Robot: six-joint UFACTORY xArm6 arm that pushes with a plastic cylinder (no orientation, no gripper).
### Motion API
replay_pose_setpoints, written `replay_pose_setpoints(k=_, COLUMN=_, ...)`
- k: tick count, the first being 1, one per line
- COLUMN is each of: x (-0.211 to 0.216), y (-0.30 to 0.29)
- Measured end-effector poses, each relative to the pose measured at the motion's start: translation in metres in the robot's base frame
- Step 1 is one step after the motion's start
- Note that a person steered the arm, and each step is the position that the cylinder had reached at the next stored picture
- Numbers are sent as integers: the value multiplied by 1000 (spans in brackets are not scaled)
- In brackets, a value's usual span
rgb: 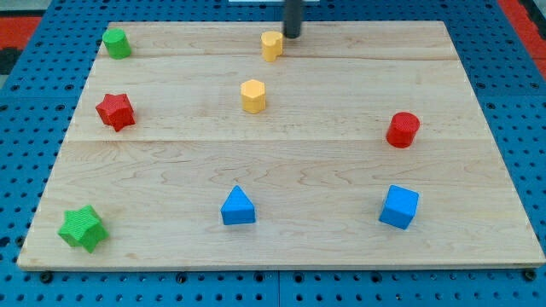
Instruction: Push the red star close to yellow blocks
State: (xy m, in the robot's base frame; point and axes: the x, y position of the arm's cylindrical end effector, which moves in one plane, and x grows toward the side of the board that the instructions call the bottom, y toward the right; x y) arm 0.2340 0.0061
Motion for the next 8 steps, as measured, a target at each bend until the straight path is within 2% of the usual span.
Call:
replay_pose_setpoints(k=1, x=45, y=-30)
replay_pose_setpoints(k=2, x=89, y=-35)
replay_pose_setpoints(k=3, x=44, y=11)
replay_pose_setpoints(k=4, x=29, y=-88)
replay_pose_setpoints(k=5, x=33, y=-222)
replay_pose_setpoints(k=6, x=120, y=-268)
replay_pose_setpoints(k=7, x=156, y=-220)
replay_pose_setpoints(k=8, x=170, y=-222)
